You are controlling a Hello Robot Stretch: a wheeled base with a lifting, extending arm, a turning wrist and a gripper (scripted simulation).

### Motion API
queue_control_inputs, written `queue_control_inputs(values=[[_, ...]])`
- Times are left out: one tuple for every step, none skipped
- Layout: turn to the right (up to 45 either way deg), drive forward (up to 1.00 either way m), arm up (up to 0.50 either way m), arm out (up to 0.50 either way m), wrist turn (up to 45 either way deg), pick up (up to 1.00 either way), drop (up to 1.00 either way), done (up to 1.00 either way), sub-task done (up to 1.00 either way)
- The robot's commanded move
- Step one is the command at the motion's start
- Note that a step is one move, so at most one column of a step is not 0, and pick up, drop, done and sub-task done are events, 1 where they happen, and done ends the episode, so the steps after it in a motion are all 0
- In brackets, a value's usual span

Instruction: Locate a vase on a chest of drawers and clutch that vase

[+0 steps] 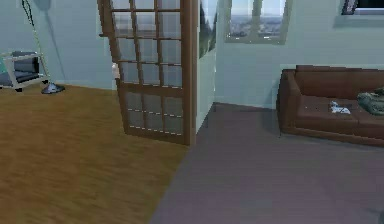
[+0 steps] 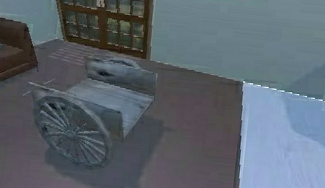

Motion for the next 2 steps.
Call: queue_control_inputs(values=[[0.0,0.80,0.00,0.00,0.0,0.00,0.00,0.00,0.00],[-45.0,0.00,0.00,0.00,0.0,0.00,0.00,0.00,0.00]])
